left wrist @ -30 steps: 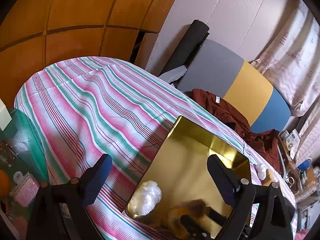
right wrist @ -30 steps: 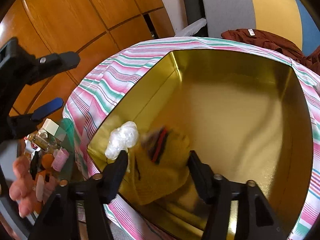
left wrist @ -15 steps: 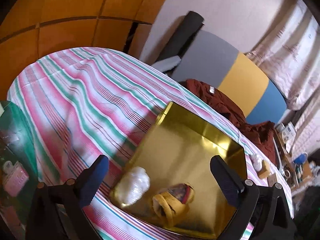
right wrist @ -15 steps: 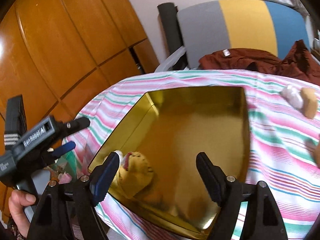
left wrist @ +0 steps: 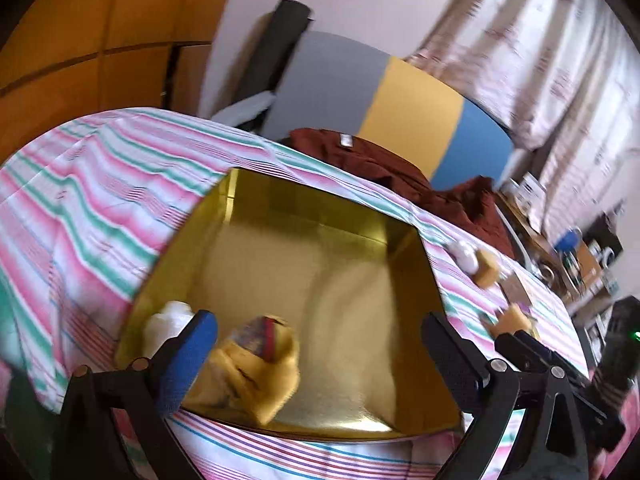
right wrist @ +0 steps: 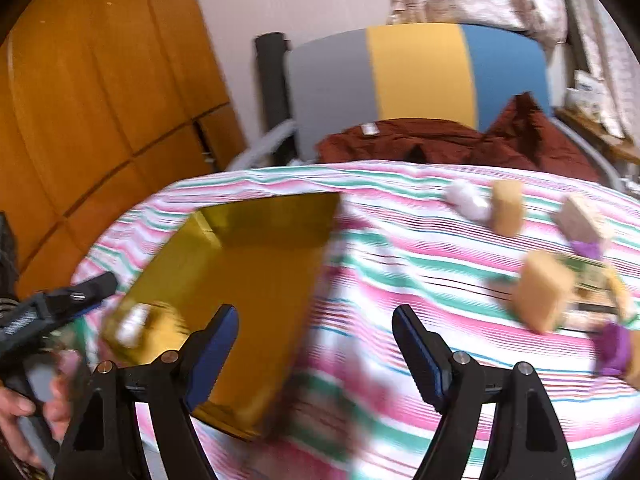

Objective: Organize objects
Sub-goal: 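Lower the ball and sock into the gold tray and open both tools, then grasp the purple snack pouch with the right tool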

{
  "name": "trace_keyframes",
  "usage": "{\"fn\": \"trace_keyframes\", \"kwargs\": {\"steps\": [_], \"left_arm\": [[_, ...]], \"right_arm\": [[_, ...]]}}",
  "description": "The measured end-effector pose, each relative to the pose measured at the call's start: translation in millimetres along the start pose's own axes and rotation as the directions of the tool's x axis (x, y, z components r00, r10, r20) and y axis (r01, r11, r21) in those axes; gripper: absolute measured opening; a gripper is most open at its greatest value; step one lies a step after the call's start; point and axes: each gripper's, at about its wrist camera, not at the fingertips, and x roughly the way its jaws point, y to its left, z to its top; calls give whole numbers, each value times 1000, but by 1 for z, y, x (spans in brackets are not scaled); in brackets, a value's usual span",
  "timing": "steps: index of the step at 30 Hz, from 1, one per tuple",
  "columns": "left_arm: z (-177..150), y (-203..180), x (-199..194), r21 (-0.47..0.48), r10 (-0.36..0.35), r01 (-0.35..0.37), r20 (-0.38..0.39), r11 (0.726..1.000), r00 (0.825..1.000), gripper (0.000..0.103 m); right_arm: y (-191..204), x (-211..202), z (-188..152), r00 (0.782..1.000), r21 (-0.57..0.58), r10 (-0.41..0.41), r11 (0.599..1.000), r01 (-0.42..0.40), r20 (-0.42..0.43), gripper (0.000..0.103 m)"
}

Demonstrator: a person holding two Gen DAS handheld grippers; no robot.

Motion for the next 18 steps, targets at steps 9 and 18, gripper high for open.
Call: {"fn": "trace_keyframes", "kwargs": {"steps": [9,18], "left_arm": [[-23,-39,10,87,-91,96,-63,992,994,103],[-41,-82,12,135,-172,189,-123,973,977,103]], "right_arm": [[-120,-34,-34,971,213,-239,948,234,-6,77],[-203,-36,-36,913,275,-407,876,397,-22,63]]}}
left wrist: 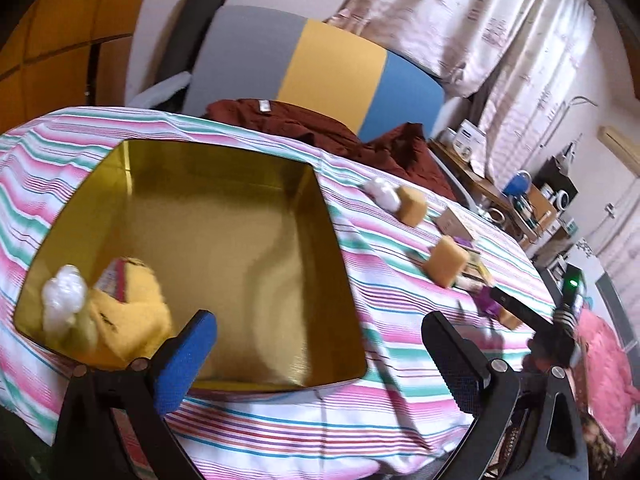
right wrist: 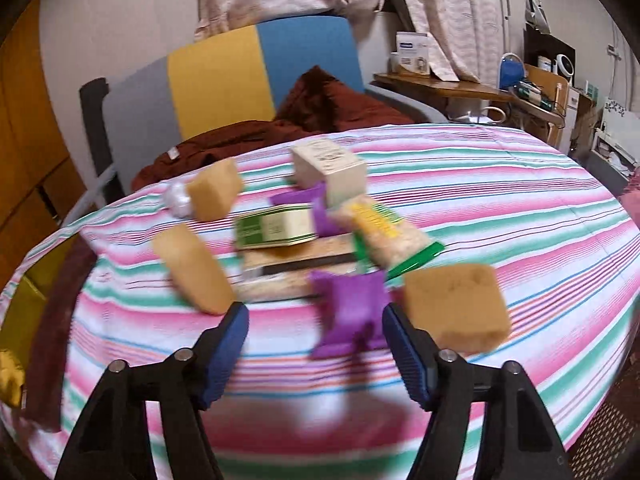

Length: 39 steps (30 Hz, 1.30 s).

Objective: Organize objects
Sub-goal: 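Grasp the purple snack pouch with the right tool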

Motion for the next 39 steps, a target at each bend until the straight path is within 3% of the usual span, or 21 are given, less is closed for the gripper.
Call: {"fn": "trace_keyframes", "kwargs": {"steps": [4,12,21,30,34,39], "left_arm": [[-4,-14,5,23,-10,10,-25,1000,1000,103],[-2,-43,15,79,-25,29,-56,996,998,103],[10,-90,47,192,-33,45,-66,980,997,103],[37,-151,129,190,-49,79,-156,979,986,103],[52,-174,164,195,-33,68,-176,979,984,103],[65,-185,203,221,48,-9,-176,975,983,103]], "right_arm": [[-10,19,0,999,-4,-5,1000,4,-38,59],[-8,34,-3,998,-12,36,999,-36,-58,38],[-14,31,-14,997,51,78,996,-78,4,37],[-20,34,-15,993,81,116,990,-118,31,37],[-22,35,-16,991,88,126,988,-129,39,38],[-23,34,-17,990,96,135,986,-139,45,38]]}}
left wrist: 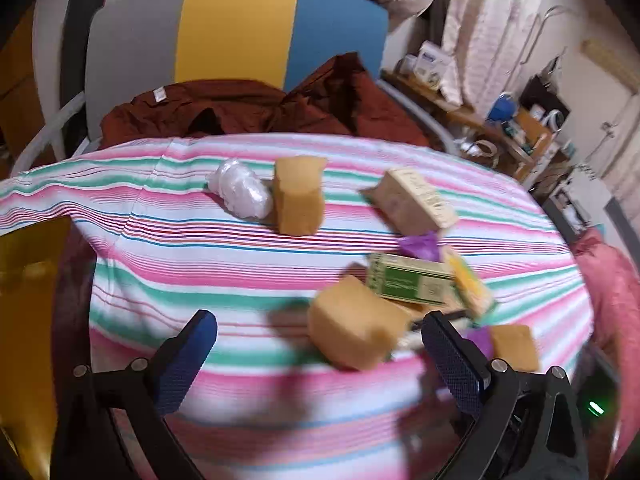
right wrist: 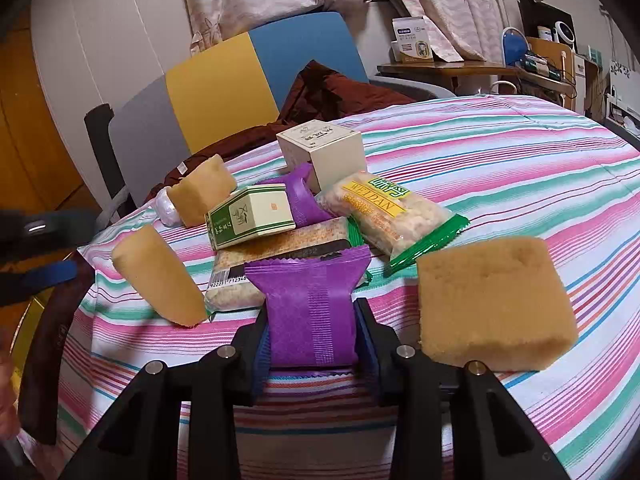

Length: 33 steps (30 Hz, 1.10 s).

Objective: Organize objects
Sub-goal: 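Grasp the purple snack pouch with the right tool, then grasp the square yellow sponge with the left tool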

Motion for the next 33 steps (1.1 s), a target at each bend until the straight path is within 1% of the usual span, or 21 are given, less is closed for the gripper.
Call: {"fn": "trace_keyframes", "kwargs": {"steps": [2,3,5,7,8,9,10,11,14,16,18,24,26,28,29,31,33], "left_arm": [[-2,5,11,-5,27,-27,-35,1000,999,103],[-6,10,13,-11,21,-21,-48,1000,999,103],[-18,21,9,-35,-20,19,-53,999,998,103],[-31,28,4,-41,-30,28,-65,999,997,103],[-39,32,-1,-39,-23,20,-72,999,997,103],[-44,33,-5,-35,-10,8,-68,999,998,103],[-52,36,-13,-25,14,-15,-43,1000,999,103],[-56,36,-18,-17,19,-20,-26,1000,999,103],[-67,32,-35,43,23,-25,53,999,998,103],[-66,25,-35,101,22,-29,68,994,997,103],[-60,15,-28,163,29,-38,54,986,998,103],[-54,-7,10,263,37,-33,-9,964,999,102],[-57,-8,17,271,55,-48,-19,961,998,93],[-61,-4,24,261,64,-49,-48,964,997,79],[-63,-2,24,254,63,-51,-40,966,997,77],[-65,0,20,257,51,-44,-21,965,999,65],[-67,0,18,275,59,-52,-18,960,998,62]], "right_arm": [[-1,0,0,1000,4,5,1000,-5,2,38],[-1,-1,-1,1000,5,7,1000,-7,3,38],[-2,-2,-1,1000,7,10,1000,-10,3,38],[-2,-2,-2,1000,7,9,1000,-9,4,38],[-2,-2,-1,1000,7,9,1000,-9,4,38],[-2,-2,-2,1000,7,10,1000,-10,4,38],[-2,-2,-2,1000,8,10,1000,-10,4,38],[-2,-2,-1,1000,9,11,1000,-11,4,38],[-1,-2,-1,1000,11,11,1000,-11,5,38],[-2,-2,-1,1000,10,11,1000,-11,5,38],[-1,-2,-1,1000,11,11,1000,-11,5,38],[-1,-2,-1,1000,9,9,1000,-9,5,38],[-1,-2,-1,1000,10,9,1000,-9,5,38],[-1,-2,-1,1000,10,9,1000,-9,5,38],[-1,-2,-1,1000,9,8,1000,-8,5,38],[-1,-2,-1,1000,5,4,1000,-4,4,38],[0,-3,-1,1000,3,1,1000,-1,4,38]]}}
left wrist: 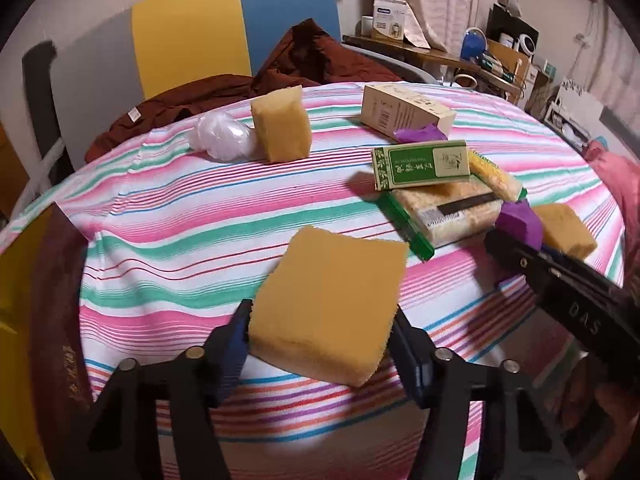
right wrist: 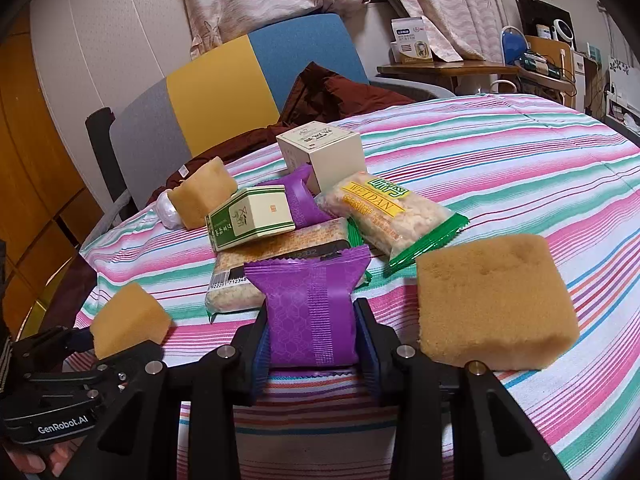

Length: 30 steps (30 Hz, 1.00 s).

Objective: Organize objects
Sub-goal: 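Grasp the square yellow sponge with the left tool, then drop the sponge and purple pouch into the gold tray, opening both tools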

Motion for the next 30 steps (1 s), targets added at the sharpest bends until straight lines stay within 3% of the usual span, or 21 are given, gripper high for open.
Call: {"fn": "trace_keyframes", "kwargs": {"steps": [8,17,30], "left_arm": [[-8,15,-30,-99,-47,51,41,994,998,59],[-21,40,-85,-171,-37,60,137,983,990,59],[-54,121,-120,-367,80,-16,160,930,984,59]], "right_arm": [[3,2,0,1000,-16,-19,1000,19,-4,38],[13,-6,-1,997,-57,-68,996,71,47,36],[33,-12,-5,990,-154,-91,982,107,105,36]]}}
